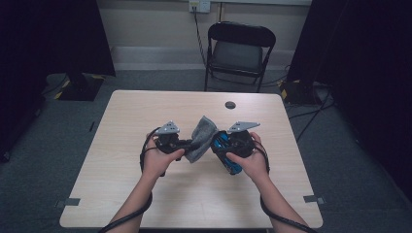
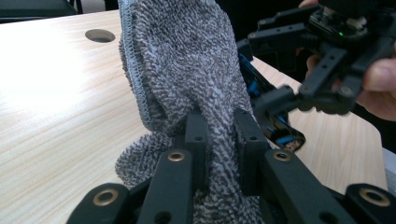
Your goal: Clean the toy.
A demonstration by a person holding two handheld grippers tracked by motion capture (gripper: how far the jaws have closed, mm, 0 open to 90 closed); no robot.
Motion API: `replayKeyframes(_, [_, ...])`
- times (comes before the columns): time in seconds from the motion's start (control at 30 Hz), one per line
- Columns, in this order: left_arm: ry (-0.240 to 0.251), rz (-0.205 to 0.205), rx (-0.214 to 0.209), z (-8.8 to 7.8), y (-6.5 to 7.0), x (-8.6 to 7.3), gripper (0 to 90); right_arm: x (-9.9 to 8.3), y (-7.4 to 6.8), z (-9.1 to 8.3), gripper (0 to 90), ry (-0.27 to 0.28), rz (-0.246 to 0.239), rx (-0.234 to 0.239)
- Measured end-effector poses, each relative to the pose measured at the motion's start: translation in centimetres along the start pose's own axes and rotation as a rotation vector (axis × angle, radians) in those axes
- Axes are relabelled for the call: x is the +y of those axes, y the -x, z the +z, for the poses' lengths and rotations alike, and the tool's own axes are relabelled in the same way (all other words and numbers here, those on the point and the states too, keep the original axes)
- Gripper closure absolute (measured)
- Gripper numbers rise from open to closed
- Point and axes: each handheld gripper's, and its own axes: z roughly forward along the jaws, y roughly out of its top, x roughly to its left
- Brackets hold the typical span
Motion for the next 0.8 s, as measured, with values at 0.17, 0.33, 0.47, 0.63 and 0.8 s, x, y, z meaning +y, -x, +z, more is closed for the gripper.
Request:
replayKeyframes(0.17, [0.004, 0.009, -0.017, -0.6, 0.0, -0.5, 78.9, 0.1, 0.4, -0.3, 25.6, 0.003, 0.005, -0.015])
replayKeyframes(0.33, [0.0, -0.003, 0.001, -1.5, -0.6, -1.3, 78.8, 0.0, 0.8, -0.7, 25.6, 0.012, 0.018, -0.018])
replayKeyframes(0.47, [0.016, -0.031, 0.053, -2.7, -1.8, -2.0, 78.8, -0.1, 0.8, -1.0, 25.6, 0.016, 0.017, -0.013])
replayKeyframes(0.63, [0.055, -0.056, 0.116, -3.4, -2.6, -1.5, 78.7, -0.3, 0.3, -0.7, 25.6, 0.022, 0.012, 0.008])
replayKeyframes(0.8, [0.073, -0.064, 0.131, -2.9, -2.8, -0.6, 78.6, -0.2, -0.5, -0.2, 25.6, 0.018, 0.001, 0.028])
